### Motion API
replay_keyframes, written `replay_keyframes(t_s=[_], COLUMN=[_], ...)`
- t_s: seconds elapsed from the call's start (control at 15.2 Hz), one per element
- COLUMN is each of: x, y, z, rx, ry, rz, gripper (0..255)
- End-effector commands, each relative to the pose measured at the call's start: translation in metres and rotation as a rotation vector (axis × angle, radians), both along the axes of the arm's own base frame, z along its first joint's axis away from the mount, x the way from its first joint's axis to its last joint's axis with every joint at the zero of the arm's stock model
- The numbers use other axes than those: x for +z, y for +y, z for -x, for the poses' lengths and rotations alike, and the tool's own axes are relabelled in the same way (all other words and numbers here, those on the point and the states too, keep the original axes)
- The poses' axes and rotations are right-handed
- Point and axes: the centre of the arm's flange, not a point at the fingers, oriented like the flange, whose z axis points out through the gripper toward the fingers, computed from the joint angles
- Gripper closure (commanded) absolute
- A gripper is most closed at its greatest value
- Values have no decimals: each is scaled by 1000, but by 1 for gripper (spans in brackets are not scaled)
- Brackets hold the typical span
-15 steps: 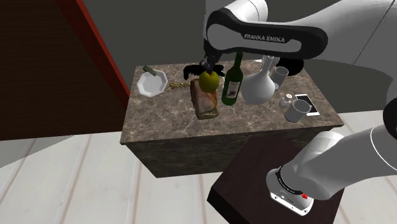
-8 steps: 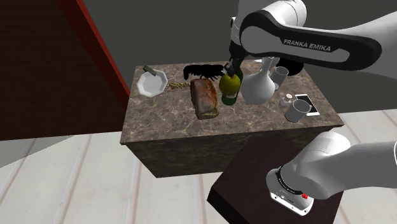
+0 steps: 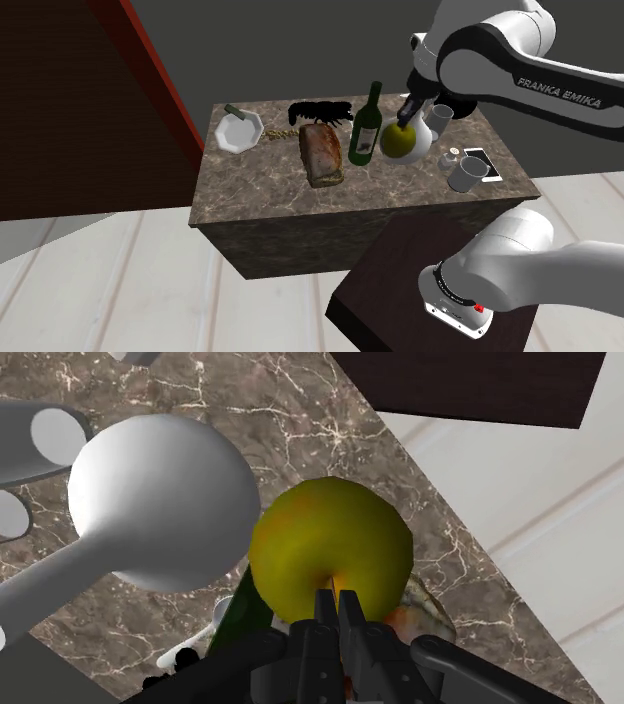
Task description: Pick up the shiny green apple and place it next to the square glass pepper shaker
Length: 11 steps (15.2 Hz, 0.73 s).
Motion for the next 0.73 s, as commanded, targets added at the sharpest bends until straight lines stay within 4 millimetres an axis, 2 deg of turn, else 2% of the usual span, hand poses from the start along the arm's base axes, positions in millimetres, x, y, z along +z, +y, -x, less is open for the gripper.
replay_keyframes(t_s=[0.0, 0.53, 0.66], x=[1, 1, -4], y=[-13, -64, -67], z=[23, 116, 123], rx=[1, 1, 1], ry=[0, 0, 0], rz=[0, 0, 0], gripper=[255, 255, 255])
